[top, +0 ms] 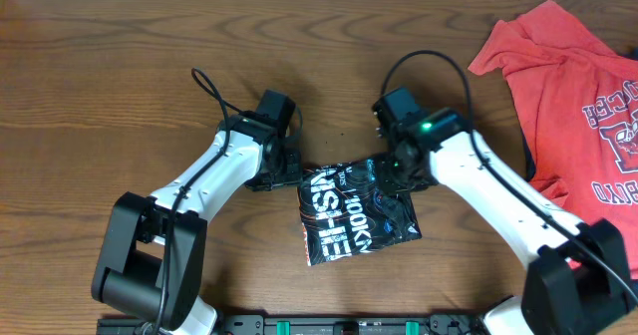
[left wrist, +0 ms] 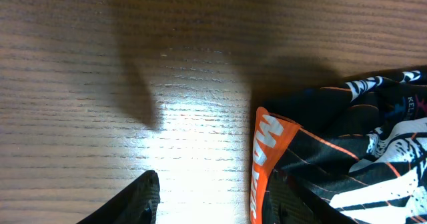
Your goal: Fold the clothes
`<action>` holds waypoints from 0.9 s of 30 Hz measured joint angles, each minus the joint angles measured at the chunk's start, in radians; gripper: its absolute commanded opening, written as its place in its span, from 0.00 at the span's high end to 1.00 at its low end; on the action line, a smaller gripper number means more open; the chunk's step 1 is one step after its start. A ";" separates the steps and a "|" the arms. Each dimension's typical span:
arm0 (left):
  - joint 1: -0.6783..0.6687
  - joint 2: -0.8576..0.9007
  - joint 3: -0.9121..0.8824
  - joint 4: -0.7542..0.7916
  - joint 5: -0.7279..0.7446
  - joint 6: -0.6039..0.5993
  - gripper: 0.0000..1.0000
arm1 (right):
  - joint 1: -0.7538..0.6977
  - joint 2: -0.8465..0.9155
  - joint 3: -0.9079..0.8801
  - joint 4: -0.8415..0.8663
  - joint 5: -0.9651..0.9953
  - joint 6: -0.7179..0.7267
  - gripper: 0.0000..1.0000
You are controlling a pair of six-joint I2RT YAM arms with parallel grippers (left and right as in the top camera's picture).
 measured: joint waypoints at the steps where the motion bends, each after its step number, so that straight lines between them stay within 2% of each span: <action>1: 0.000 0.000 0.000 0.000 0.000 0.000 0.45 | 0.009 0.013 -0.001 0.008 -0.003 -0.003 0.69; 4: 0.000 0.000 0.000 0.000 0.000 0.000 0.45 | 0.027 0.061 -0.007 0.011 0.001 -0.006 0.67; 6: 0.000 0.000 0.000 0.000 0.000 0.000 0.45 | 0.029 0.094 -0.010 -0.005 0.020 -0.006 0.70; 7: 0.000 0.000 0.000 0.000 0.000 0.000 0.45 | 0.029 0.111 -0.012 -0.012 0.034 -0.006 0.78; 8: 0.000 0.000 0.000 0.000 0.000 0.000 0.45 | 0.029 0.127 -0.014 -0.021 0.048 -0.009 0.91; 9: 0.000 0.000 0.000 0.000 0.000 0.000 0.45 | 0.028 0.142 -0.014 -0.034 0.061 -0.004 0.99; 15: 0.000 0.000 0.000 0.000 0.000 0.000 0.45 | 0.014 0.174 -0.016 -0.138 0.182 0.129 0.98; 17: 0.000 0.000 0.000 0.000 0.000 0.000 0.45 | -0.006 0.172 -0.018 -0.154 0.217 0.177 0.92; 19: 0.000 0.000 0.000 0.000 0.000 0.000 0.44 | -0.036 0.164 -0.019 -0.154 0.244 0.216 0.80; 20: 0.000 0.000 0.000 0.000 0.000 0.000 0.44 | -0.046 0.160 -0.019 -0.155 0.252 0.232 0.79; 22: 0.000 0.000 0.000 0.000 0.000 0.001 0.34 | -0.064 0.149 -0.019 -0.168 0.266 0.243 0.82; 25: 0.000 0.000 0.000 0.000 0.006 0.003 0.21 | -0.074 0.142 -0.019 -0.183 0.278 0.256 0.92; 27: 0.000 0.000 0.000 0.000 0.017 0.006 0.06 | -0.075 0.141 -0.019 -0.185 0.283 0.266 0.92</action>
